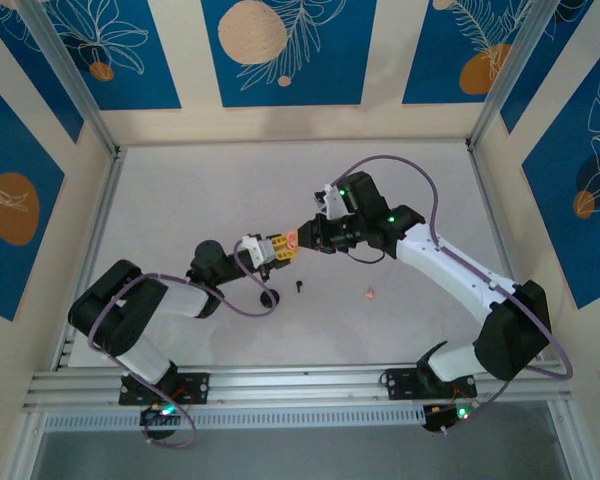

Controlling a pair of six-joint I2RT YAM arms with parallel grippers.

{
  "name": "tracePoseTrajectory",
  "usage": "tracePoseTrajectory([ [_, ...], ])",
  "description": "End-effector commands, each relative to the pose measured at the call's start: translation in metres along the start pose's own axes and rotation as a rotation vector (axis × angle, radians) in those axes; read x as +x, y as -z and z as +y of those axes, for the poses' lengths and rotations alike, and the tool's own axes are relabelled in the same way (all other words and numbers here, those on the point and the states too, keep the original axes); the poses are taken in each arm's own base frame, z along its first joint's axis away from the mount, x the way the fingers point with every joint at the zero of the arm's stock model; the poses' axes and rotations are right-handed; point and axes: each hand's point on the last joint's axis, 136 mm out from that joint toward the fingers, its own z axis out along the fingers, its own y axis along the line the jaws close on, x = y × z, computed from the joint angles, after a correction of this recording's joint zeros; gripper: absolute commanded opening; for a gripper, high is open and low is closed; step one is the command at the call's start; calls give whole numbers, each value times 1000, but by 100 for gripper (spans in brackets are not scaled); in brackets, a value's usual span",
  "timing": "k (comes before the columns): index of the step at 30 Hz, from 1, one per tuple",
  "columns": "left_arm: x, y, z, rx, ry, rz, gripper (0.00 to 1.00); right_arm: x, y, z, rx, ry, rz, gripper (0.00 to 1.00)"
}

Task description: Insert wireless bluetooth earbuds into charging case

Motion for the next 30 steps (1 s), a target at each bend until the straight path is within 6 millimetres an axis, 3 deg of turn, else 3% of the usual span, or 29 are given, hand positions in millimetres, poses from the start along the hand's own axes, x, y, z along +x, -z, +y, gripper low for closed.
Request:
tracePoseTrajectory([
  [1,-16,0,-5,19,-43,-53,13,-2,1,11,-24,11,12,16],
  [11,-14,1,-5,16,-39,-47,13,3,-2,7,5,17,31,15],
  [15,-7,3,-6,4,-39,-27,13,2,13,10,21,40,16,22],
  [18,2,6,-8,2,-38,-5,13,4,30,0,74,24,3,27],
  [22,14,10,-12,1,-31,25,13,13,54,-33,174,-93,-12,30],
  [30,22,14,-18,8,-27,47,14,53,80,-137,455,-381,71,38],
])
